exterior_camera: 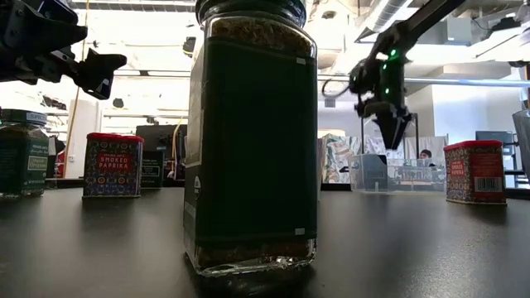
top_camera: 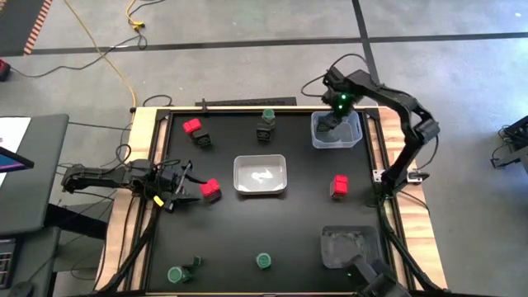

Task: Sort spices by type
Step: Put the middle left green seasoning bottle into the white bin

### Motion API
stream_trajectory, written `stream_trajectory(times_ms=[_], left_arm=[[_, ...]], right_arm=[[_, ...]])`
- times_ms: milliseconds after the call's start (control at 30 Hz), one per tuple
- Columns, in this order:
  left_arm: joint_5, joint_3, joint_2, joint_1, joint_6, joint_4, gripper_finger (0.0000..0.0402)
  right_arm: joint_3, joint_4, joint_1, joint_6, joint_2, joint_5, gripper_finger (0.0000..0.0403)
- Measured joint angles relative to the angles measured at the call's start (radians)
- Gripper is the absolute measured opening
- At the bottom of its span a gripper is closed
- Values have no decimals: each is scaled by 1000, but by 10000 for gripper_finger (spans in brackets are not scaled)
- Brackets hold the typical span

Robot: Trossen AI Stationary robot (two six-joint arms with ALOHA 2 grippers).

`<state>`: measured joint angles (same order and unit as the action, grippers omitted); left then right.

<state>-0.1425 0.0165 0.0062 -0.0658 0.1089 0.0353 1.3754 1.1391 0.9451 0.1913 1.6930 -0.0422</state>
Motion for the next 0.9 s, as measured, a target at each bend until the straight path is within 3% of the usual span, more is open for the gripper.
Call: stream_trajectory(times_ms=[400,700,900], left_arm=[[0,0,0,0,0,0,259],[0,0,0,0,0,0,259],[0,0,0,0,0,0,259]], right_arm=[[0,-113,-49,-56,-270,14,202],[-17,-120,-155,-101,-378,17,202],[-21,-76,-219,-224,-406,19,193]])
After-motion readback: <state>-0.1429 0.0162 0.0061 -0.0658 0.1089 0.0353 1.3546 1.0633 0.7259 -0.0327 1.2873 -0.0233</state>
